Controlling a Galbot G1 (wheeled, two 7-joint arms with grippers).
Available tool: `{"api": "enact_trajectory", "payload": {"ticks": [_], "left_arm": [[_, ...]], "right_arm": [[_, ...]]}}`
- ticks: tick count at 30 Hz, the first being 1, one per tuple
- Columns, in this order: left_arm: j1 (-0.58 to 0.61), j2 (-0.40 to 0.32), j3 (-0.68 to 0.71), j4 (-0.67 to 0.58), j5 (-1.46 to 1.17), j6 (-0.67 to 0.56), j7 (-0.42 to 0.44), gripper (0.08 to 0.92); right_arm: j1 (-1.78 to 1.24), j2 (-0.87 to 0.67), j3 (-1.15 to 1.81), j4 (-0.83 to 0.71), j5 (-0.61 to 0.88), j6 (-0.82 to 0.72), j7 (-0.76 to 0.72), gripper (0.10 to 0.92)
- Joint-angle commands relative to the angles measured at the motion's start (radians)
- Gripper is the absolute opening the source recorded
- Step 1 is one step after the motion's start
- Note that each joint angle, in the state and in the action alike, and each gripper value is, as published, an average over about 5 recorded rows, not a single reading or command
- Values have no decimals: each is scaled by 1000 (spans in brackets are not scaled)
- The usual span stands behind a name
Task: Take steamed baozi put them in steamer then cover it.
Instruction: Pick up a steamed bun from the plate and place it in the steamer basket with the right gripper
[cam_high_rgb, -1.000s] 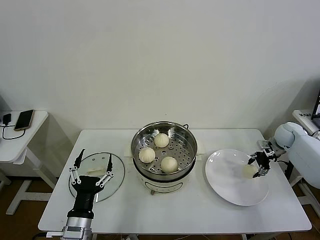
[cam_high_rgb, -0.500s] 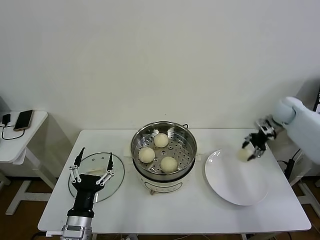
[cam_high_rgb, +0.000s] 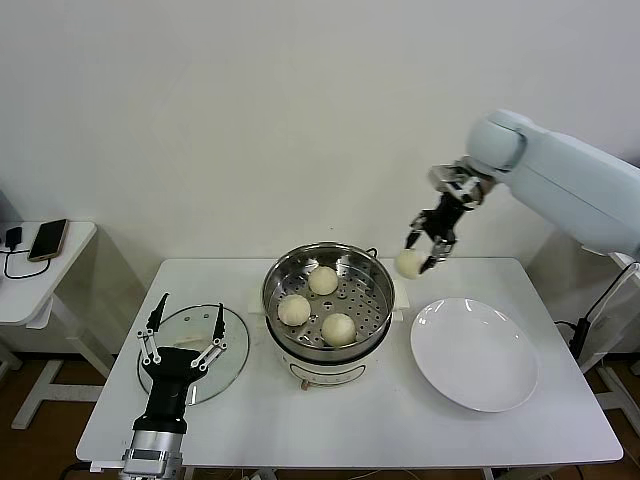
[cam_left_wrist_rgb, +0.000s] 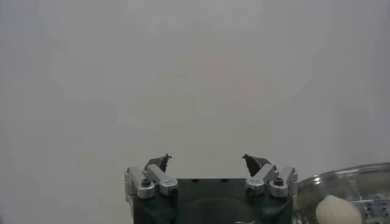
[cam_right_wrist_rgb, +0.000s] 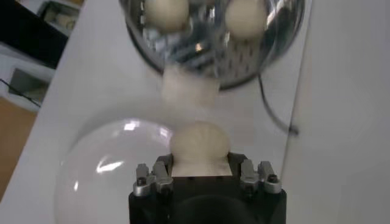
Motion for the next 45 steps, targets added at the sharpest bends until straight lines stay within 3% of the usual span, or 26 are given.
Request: {"api": "enact_trajectory", "payload": {"ticks": [1,11,35,40,45], "left_arm": [[-1,1,-2,2,-1,-1,-1,823],[-6,2,-6,6,-7,-3,-4,823],[-10,3,-13,11,-16,-6,-7,823],[-11,3,-15,11,-17,-6,-8,823],[-15,5,-19,13,-17,-4,-10,823]], "right_arm": [[76,197,-156,33,93,-62,44,628],[-3,275,-192,-49,-1,-53,89,619],[-60,305,-226,-104,-57,-45,115,646],[-71,311,-223,-106,-62,-44,124,689],[-68,303,-211,-94,-60,-42,127,798]]}}
